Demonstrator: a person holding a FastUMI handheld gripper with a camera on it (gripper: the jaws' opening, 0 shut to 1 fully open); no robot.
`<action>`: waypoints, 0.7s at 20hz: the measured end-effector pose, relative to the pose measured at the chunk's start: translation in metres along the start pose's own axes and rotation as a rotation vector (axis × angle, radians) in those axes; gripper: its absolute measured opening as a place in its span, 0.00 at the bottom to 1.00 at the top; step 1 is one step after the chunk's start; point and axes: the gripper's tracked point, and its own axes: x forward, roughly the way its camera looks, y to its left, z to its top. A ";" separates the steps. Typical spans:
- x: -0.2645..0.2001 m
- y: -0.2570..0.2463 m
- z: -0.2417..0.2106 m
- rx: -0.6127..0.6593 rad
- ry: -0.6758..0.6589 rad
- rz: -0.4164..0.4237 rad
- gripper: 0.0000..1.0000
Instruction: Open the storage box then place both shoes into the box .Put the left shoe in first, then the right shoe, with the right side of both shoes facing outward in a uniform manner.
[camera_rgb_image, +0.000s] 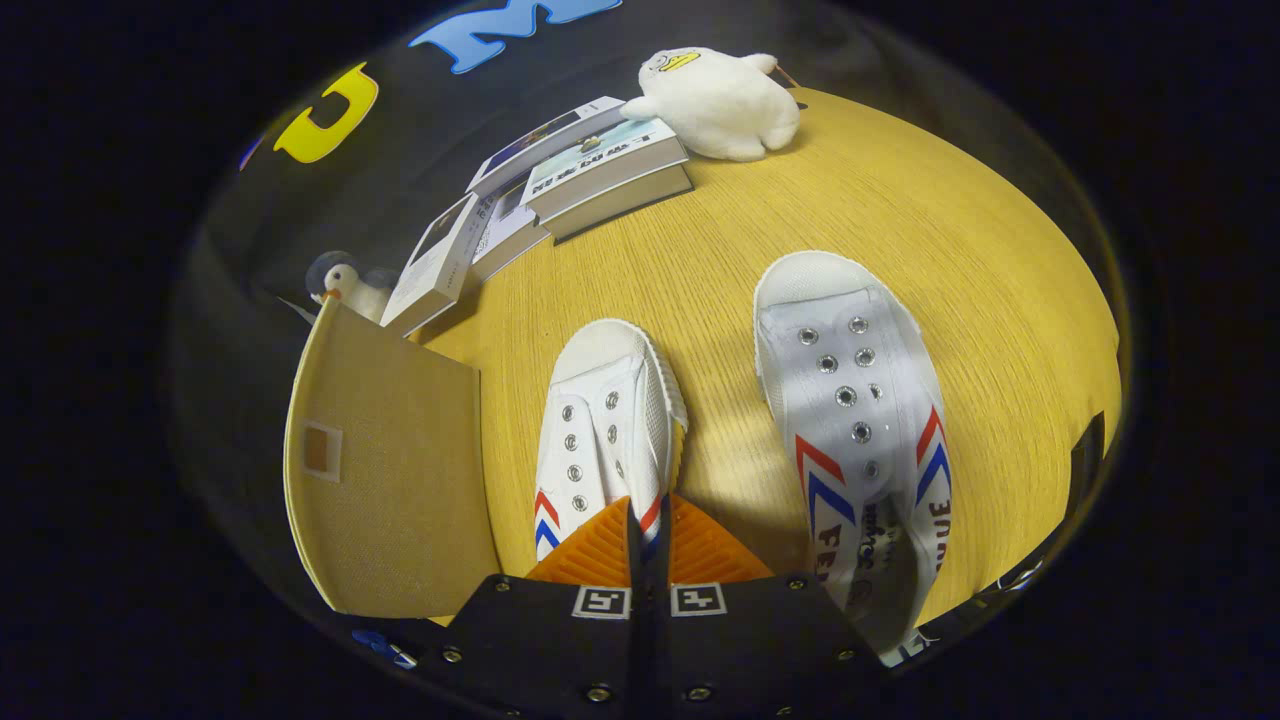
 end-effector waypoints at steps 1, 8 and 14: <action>-0.008 0.008 0.004 0.010 -0.010 0.021 0.00; -0.058 0.063 0.032 0.039 -0.072 0.102 0.00; -0.085 0.117 0.048 0.022 -0.116 0.166 0.00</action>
